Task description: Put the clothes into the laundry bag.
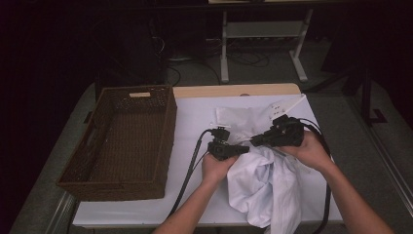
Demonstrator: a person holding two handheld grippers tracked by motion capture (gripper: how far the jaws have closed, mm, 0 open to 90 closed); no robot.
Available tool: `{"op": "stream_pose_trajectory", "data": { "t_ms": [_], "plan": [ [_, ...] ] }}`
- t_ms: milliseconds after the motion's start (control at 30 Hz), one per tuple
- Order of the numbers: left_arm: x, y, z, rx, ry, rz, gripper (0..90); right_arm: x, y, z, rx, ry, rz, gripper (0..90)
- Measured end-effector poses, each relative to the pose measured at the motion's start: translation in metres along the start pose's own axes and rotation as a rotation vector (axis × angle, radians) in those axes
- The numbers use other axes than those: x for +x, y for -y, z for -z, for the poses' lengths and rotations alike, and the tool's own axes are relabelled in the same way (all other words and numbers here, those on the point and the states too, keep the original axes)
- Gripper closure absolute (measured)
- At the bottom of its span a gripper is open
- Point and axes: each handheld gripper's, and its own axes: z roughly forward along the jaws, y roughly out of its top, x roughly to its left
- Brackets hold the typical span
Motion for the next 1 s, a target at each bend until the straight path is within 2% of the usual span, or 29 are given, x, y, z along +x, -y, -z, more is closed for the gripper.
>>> {"op": "stream_pose_trajectory", "data": {
  "t_ms": [67,100,133,167,233,267,300,333,367,467,500,567,633,700,800,833,867,933,967,1000],
  "plan": [
    [0.0,0.0,0.0,0.003,0.002,-0.001,81.4,-0.004,0.007,-0.004,0.014,0.003,-0.027,87.3],
    [0.0,0.0,0.003,0.011,-0.008,-0.015,73.2,-0.006,0.011,-0.006,0.021,-0.002,-0.035,87.3],
    [-0.001,0.0,0.006,0.028,-0.012,-0.025,73.2,-0.007,0.013,-0.007,0.031,0.0,-0.037,87.2],
    [-0.001,0.0,0.011,0.046,-0.003,-0.021,67.6,-0.008,0.015,-0.008,0.041,0.004,-0.037,87.2],
    [-0.005,0.002,0.026,0.064,0.01,-0.041,56.1,-0.009,0.016,-0.009,0.045,0.004,-0.04,87.2],
    [-0.006,0.004,0.03,0.074,0.025,-0.04,53.0,-0.009,0.016,-0.009,0.046,0.004,-0.039,87.1],
    [-0.009,0.005,0.036,0.09,0.027,-0.038,48.9,-0.009,0.016,-0.009,0.048,0.004,-0.037,87.1],
    [-0.012,0.007,0.042,0.095,0.007,-0.041,40.7,-0.009,0.015,-0.01,0.045,0.006,-0.032,87.1],
    [-0.013,0.009,0.047,0.091,0.012,-0.041,37.4,-0.009,0.015,-0.01,0.046,0.01,-0.031,87.1],
    [-0.015,0.017,0.06,0.098,0.059,0.027,33.3,-0.01,0.013,-0.01,0.04,0.016,-0.034,87.1],
    [-0.015,0.019,0.061,0.11,0.08,0.042,31.9,-0.011,0.012,-0.01,0.04,0.02,-0.033,87.1],
    [-0.015,0.024,0.054,0.146,0.097,0.068,26.9,-0.012,0.011,-0.01,0.041,0.022,-0.037,87.1],
    [-0.012,0.027,0.035,0.2,0.113,0.104,24.4,-0.012,0.01,-0.012,0.044,0.024,-0.036,87.1],
    [-0.009,0.028,0.019,0.216,0.115,0.136,22.8,-0.013,0.01,-0.015,0.048,0.024,-0.034,87.1],
    [-0.005,0.032,-0.004,0.219,0.109,0.142,28.1,-0.012,0.01,-0.019,0.064,0.022,-0.029,87.1],
    [-0.004,0.034,-0.008,0.201,0.108,0.132,35.5,-0.012,0.01,-0.02,0.071,0.02,-0.025,87.0],
    [-0.004,0.035,-0.01,0.184,0.108,0.113,50.4,-0.011,0.01,-0.02,0.075,0.019,-0.023,87.1],
    [-0.005,0.035,-0.011,0.147,0.113,0.077,72.1,-0.011,0.01,-0.02,0.072,0.011,-0.013,87.1],
    [-0.006,0.034,-0.009,0.134,0.115,0.059,78.8,-0.01,0.009,-0.02,0.07,0.009,-0.011,87.1],
    [-0.009,0.032,-0.004,0.122,0.112,0.04,81.4,-0.009,0.009,-0.019,0.07,0.009,-0.005,87.1]
  ]
}}
